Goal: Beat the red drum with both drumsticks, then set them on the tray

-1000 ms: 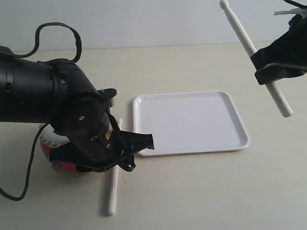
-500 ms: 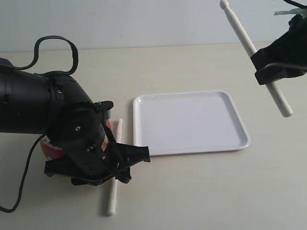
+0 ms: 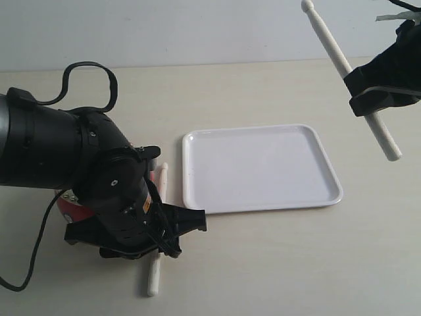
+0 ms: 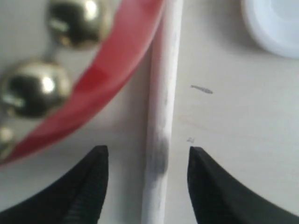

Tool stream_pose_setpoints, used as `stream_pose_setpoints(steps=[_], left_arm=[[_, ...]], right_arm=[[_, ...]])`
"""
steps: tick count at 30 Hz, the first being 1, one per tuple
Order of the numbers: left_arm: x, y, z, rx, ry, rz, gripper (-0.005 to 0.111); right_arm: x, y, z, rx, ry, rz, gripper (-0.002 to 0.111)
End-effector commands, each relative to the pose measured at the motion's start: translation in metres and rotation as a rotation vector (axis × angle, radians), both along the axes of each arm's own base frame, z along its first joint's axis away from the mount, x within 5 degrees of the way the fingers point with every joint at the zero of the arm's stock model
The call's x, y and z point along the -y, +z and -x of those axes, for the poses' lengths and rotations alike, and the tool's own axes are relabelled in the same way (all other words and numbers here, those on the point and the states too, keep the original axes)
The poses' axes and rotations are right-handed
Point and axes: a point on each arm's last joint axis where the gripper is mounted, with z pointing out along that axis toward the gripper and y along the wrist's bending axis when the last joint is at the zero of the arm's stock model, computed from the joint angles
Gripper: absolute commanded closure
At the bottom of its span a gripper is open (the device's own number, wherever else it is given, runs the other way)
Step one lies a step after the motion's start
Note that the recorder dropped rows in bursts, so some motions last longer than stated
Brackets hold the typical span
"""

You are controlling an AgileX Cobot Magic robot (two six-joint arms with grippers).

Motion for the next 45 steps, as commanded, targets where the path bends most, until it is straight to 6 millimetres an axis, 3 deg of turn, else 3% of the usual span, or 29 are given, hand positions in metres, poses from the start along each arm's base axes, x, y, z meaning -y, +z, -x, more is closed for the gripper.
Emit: stream_pose_setpoints(steps=[1,25,37,45], left_arm=[[0.001,-0.001,-0.001,0.009,-0.005,0.018,0.056],[0.002,-0.016,-0.007,-0.002,-0.037,-0.002,0.057],[0.002,-0.017,-0.006,-0.007,-0.034,-0.004,0.105],[0.003,0.004,-0.008,0.033,-0.031,0.044,0.107]], right_arm=[[-0.001,0.004,0.000,0.021,0.011,-0.001,0.108],[0.000,0.004,0.000,0.022,0.012,0.001,0.108],[0.000,0.004,0.000,0.022,0.012,0.001,0.108],[0.000,0.004,0.000,0.024,0.012,0.001,0.108]])
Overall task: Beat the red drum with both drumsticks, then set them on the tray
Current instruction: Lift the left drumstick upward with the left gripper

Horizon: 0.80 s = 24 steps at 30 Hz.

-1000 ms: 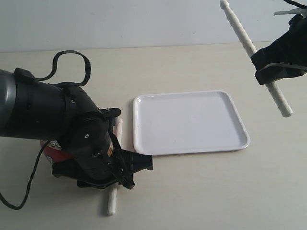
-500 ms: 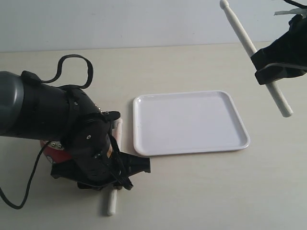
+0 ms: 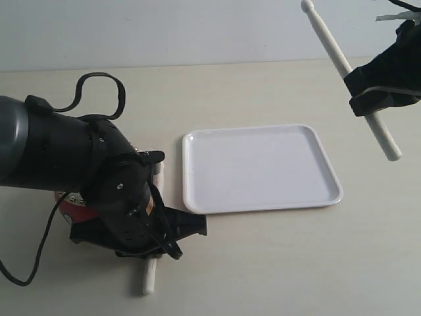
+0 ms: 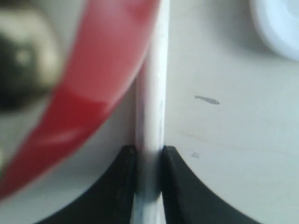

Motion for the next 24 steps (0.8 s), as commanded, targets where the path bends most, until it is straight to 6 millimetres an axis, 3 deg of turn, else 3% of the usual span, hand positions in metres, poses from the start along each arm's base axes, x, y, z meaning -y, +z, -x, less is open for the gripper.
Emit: stream_pose_setpoints(steps=[1,8,13,19,24], left_arm=[[0.004,0.022,-0.004,0.051,0.004,0.069,0.107],[0.003,0.079,-0.003,0.165,-0.094,0.168,0.107],[-0.012,0.122,0.011,0.224,-0.210,0.211,0.107],[-0.055,0.176,0.033,0.297,-0.268,0.221,0.107],[-0.116,0.209,0.064,0.380,-0.227,0.227,0.107]], right_arm=[[0.000,0.004,0.000,0.023,0.011,0.000,0.108],[0.000,0.004,0.000,0.019,0.012,0.001,0.108],[0.000,0.003,0.002,-0.001,0.016,0.005,0.108],[-0.003,0.003,0.005,-0.040,0.019,-0.034,0.108],[-0.024,0.003,0.014,-0.071,0.120,-0.084,0.108]])
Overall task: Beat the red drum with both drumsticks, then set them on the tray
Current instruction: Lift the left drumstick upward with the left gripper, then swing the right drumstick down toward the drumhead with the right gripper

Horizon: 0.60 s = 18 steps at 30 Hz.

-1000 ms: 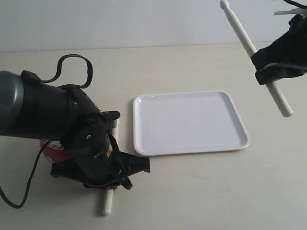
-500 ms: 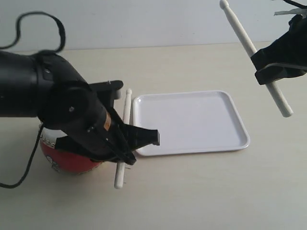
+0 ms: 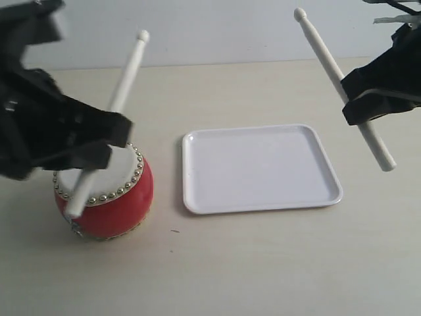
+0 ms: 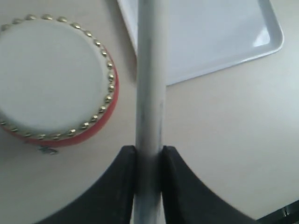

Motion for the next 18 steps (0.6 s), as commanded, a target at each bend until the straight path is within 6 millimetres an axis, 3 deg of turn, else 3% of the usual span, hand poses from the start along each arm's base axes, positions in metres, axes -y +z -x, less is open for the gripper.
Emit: stream_pose_setpoints(steps=[1,4,7,11,15,18], left_arm=[[-0.053,0.023,0.031,0.054,0.035,0.007,0.107],[-0.084,0.029,0.054,0.075,0.029,-0.033,0.107],[-0.103,0.027,0.069,0.096,-0.038,-0.128,0.107],[-0.105,0.018,0.070,0.094,-0.095,-0.171,0.107],[-0.108,-0.034,0.076,-0.049,-0.161,-0.281,0.107],[-0.103,-0.057,0.080,-0.084,-0.175,-0.220,0.107]], right_arm=[[-0.023,0.004,0.012,-0.015,0.122,-0.033,0.108],[-0.043,0.000,0.024,-0.043,0.233,0.005,0.108],[-0.059,-0.006,0.039,-0.133,0.316,0.043,0.108],[-0.081,-0.014,0.056,-0.208,0.388,0.089,0.108],[-0.109,-0.028,0.075,-0.246,0.475,0.186,0.108],[-0.126,-0.035,0.077,-0.247,0.520,0.248,0.108]])
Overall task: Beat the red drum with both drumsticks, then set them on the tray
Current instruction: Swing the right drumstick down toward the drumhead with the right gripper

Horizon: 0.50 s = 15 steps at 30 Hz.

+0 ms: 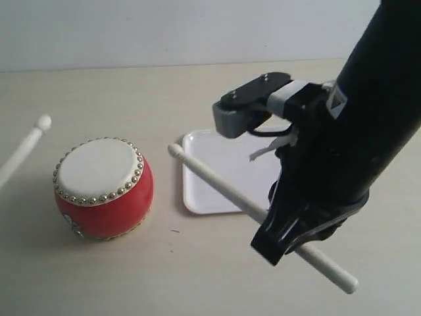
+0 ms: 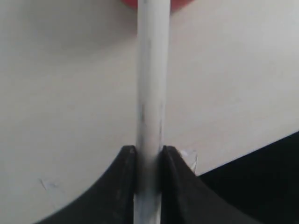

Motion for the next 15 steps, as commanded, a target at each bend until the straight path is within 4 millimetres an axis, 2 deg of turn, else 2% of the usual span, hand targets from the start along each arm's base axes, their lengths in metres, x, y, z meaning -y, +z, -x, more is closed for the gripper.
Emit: stream_pose_setpoints(steps=[1,5,8,15], left_arm=[[0.005,-0.030,0.006,-0.044,-0.019,0.065,0.107],[0.007,-0.029,0.006,-0.017,-0.027,0.109,0.107],[0.009,-0.029,0.004,-0.011,-0.013,0.125,0.107],[0.014,-0.029,-0.002,0.001,0.115,0.229,0.107]], right_arm=[[-0.023,-0.006,0.001,0.020,0.067,0.075,0.108],[-0.053,-0.003,-0.013,0.033,0.091,0.071,0.108],[-0.061,0.003,-0.022,0.070,0.100,0.071,0.108],[-0.072,-0.001,-0.030,0.069,0.105,0.075,0.108]])
